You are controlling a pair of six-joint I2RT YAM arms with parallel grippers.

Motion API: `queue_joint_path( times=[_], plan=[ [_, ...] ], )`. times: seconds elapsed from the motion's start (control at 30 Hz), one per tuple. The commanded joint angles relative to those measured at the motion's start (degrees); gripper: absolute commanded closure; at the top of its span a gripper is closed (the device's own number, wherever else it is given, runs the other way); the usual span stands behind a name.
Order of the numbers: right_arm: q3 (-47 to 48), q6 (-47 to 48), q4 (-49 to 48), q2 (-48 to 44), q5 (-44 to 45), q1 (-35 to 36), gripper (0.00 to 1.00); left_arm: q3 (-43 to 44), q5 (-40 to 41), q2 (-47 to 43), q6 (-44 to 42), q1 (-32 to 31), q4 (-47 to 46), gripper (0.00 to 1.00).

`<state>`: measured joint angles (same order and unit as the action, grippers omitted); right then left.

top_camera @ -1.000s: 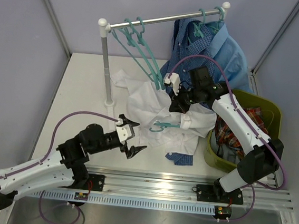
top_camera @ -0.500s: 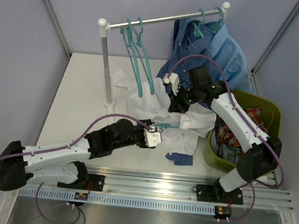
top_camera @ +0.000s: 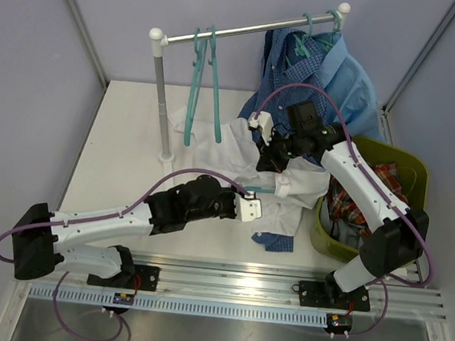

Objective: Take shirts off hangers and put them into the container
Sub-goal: Grab a hanger with a shirt on it with the left arm

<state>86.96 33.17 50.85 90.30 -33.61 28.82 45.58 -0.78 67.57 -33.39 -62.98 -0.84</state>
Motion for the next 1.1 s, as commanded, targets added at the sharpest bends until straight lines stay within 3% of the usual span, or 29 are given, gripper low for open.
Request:
queue_joint_path(
  times=[0.0,0.1,0.17,0.2,0.23,0.3,0.33,0.47,0.63,0.83,1.07],
  plan=[
    [0.23,0.32,-0.31,-2.32,-0.32,0.36,1.0,2.84,0.6,0.02,1.83,-0.12,2.68,1.0],
    [0.76,0.67,0.21,-2.5,0.47,0.45,1.0,6.35,6.21,-1.21,7.77,-0.04,7.94,1.0],
    [2.16,0.76,0.83,-2.67,0.65,0.36,0.93,9.34,8.32,-1.83,11.13,0.05,13.9,1.0],
    [2.86,0.32,1.61,-2.76,0.65,0.36,0.85,12.05,8.68,-2.0,14.72,0.14,15.59,1.0],
    [4.78,-0.38,2.23,-2.85,0.56,0.36,0.62,13.12,9.03,-2.53,16.58,0.14,17.09,1.0],
    [7.95,-2.22,5.11,-3.11,-1.1,0.36,0.44,16.18,9.3,-3.06,21.75,0.14,21.22,1.0],
    [11.53,-2.67,5.92,-3.38,-1.63,0.36,0.27,17.07,9.56,-3.32,23.44,0.14,22.45,1.0],
    [17.71,-6.18,6.81,-6.62,-0.07,0.45,0.1,23.66,10.27,-2.89,32.83,0.93,32.19,1.0],
    [18.7,-6.1,9.35,-8.82,0.3,0.36,0.13,30.43,4.05,-2.0,42.95,5.4,40.03,1.0],
    [5.63,-2.67,8.92,-12.43,0.38,1.76,0.18,28.95,-7.91,-4.81,53.59,15.77,38.73,1.0],
    [-8.02,-6.45,-7.48,-15.42,11.26,3.61,0.08,29.21,-15.66,-6.31,58.25,18.77,34.6,1.0]
  ],
)
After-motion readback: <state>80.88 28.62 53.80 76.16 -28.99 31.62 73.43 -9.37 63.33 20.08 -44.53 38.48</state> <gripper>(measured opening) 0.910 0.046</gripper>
